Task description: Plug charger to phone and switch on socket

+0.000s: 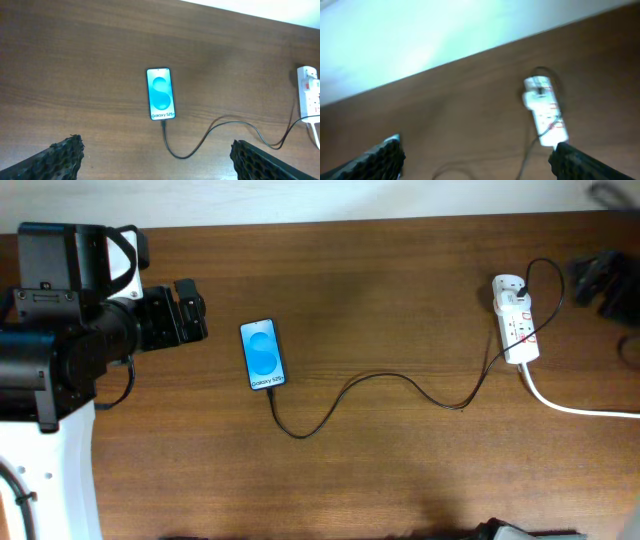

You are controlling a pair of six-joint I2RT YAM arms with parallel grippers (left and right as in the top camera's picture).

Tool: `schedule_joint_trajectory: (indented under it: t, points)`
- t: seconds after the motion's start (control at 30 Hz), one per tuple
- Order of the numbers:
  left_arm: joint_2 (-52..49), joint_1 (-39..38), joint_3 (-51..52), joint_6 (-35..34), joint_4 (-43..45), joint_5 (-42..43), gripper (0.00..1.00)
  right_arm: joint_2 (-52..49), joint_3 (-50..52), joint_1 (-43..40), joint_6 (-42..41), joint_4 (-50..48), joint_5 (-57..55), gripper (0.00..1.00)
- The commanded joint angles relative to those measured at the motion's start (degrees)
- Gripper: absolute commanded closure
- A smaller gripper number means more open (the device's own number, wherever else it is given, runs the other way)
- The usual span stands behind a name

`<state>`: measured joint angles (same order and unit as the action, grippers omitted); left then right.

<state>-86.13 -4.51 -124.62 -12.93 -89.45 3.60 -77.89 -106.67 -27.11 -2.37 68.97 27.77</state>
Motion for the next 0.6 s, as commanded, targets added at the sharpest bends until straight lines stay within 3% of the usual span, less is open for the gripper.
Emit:
schedule_joint_trajectory:
  t: [0.0,0.23,0.57]
  points:
    - [0.3,0.2,-0.3,0.3,0.1,-0.4,0.01,6.6,-0.7,6.1,2.2,4.6,1.0,0.02]
    - [0.3,0.2,-0.3,0.3,0.1,-0.4,0.01,15.0,-0.6,9.5,1.5,20.6,1.1,0.02]
    - [0.3,0.2,-0.3,0.3,0.1,-0.4,0.01,14.8,-0.6,9.5,1.6,21.7,0.4,0.02]
